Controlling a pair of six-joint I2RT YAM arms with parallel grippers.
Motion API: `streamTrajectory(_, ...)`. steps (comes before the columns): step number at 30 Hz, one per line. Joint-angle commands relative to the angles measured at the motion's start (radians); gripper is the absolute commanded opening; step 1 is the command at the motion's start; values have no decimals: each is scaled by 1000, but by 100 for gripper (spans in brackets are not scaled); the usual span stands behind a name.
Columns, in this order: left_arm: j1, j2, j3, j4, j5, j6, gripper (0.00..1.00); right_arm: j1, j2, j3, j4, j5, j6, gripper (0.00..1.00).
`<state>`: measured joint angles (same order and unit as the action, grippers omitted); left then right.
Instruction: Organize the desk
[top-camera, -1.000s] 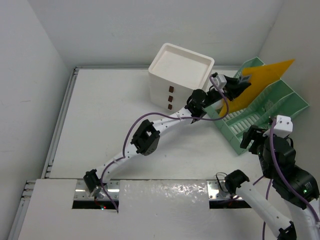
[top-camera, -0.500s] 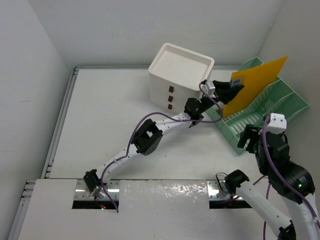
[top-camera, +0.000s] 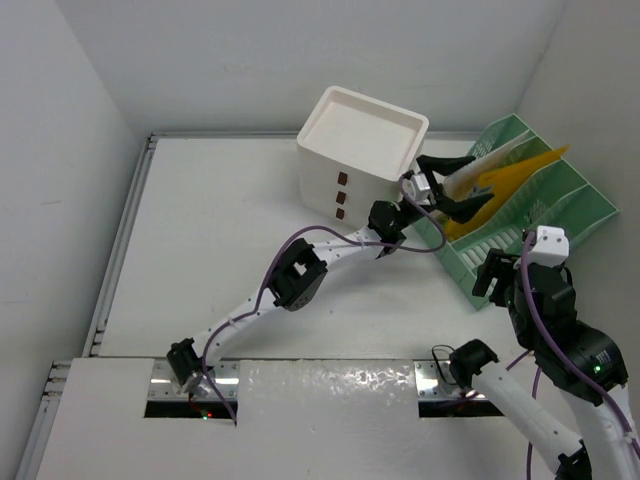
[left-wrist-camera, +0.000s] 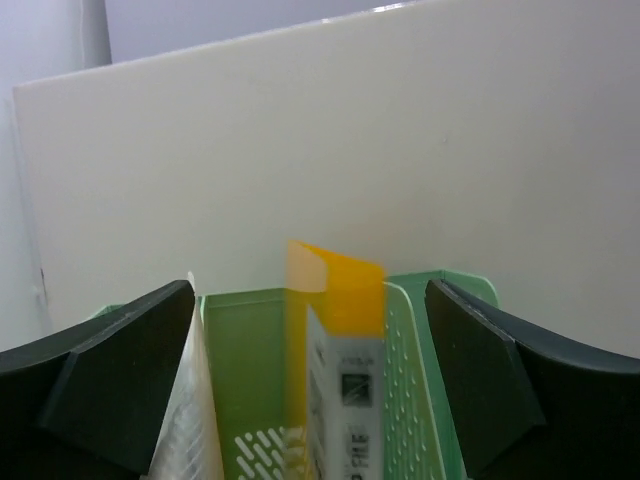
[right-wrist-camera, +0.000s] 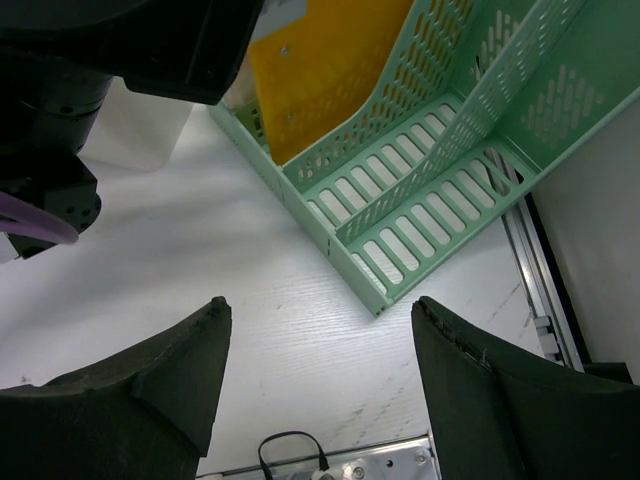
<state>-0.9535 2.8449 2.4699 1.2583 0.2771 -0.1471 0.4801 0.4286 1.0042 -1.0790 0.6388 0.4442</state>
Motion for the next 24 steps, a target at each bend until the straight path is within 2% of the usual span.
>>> streamTrajectory(1, 4, -24, 20, -37, 51, 9, 100, 2, -1, -1, 13, -8, 4, 71)
streamTrajectory(7, 7, -142, 54, -279, 132, 58, 100, 2, -17, 5, -30, 62, 53, 72)
streamTrajectory(10, 7, -243, 49, -463, 181, 118, 100, 3, -22, 2, -56, 96, 79, 73)
streamTrajectory(14, 7, -424, 43, -787, 205, 263, 99, 2, -14, -1, -73, 111, 90, 74)
streamTrajectory(20, 4, -680, 47, -1293, 42, 510, 100, 2, 4, -41, -73, 96, 93, 76)
streamTrajectory(23, 4, -827, -5, -1528, -177, 630, 100, 3, 7, -73, -59, 73, 91, 78)
streamTrajectory(24, 9, -867, -78, -1572, -302, 665, 100, 2, 9, -76, -50, 62, 88, 79)
